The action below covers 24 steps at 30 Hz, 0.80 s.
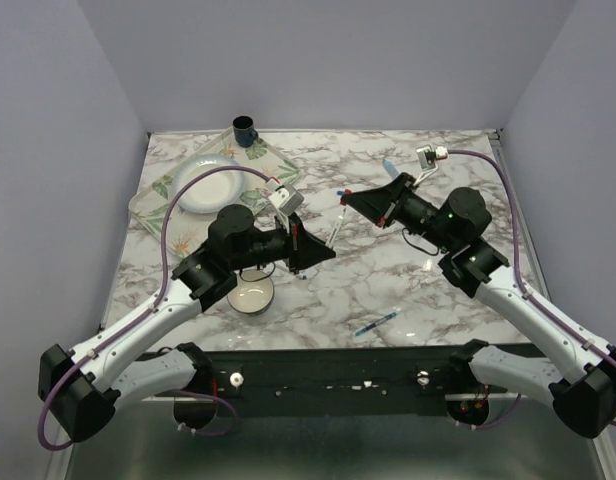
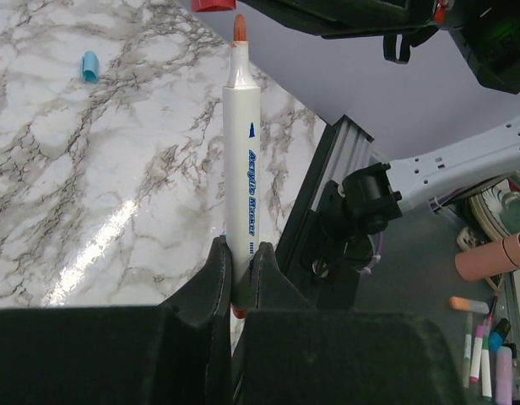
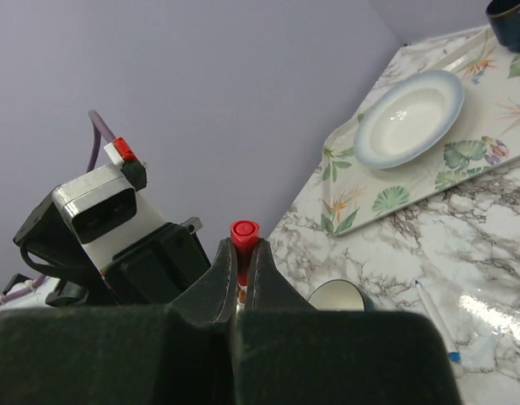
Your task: Insert the pens into the pen caps
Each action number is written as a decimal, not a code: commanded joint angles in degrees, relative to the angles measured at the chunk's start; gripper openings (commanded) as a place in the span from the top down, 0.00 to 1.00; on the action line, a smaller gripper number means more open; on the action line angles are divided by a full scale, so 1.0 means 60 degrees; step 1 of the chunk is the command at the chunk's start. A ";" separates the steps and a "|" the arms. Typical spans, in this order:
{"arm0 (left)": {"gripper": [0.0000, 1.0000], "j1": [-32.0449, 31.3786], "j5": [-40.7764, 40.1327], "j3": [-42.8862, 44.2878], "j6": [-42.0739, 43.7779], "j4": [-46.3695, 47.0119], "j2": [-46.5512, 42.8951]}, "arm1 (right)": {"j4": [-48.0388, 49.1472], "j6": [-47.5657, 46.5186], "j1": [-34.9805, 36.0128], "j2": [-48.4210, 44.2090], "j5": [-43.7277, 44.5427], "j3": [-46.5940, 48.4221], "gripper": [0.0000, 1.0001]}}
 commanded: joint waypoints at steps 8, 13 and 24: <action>1.00 -0.0054 -0.0002 -0.0048 0.0028 0.0076 -0.0295 | 0.0521 -0.0457 0.0145 -0.0557 -0.0007 -0.0048 0.99; 1.00 -0.0039 0.0072 -0.0047 0.0013 0.0120 -0.0324 | 0.0637 -0.0311 0.0233 -0.0601 -0.0110 -0.0297 0.99; 1.00 -0.0039 -0.0207 -0.0047 0.0174 -0.0085 -0.0515 | 0.0506 -0.0442 0.0408 -0.0498 -0.0022 -0.0356 0.99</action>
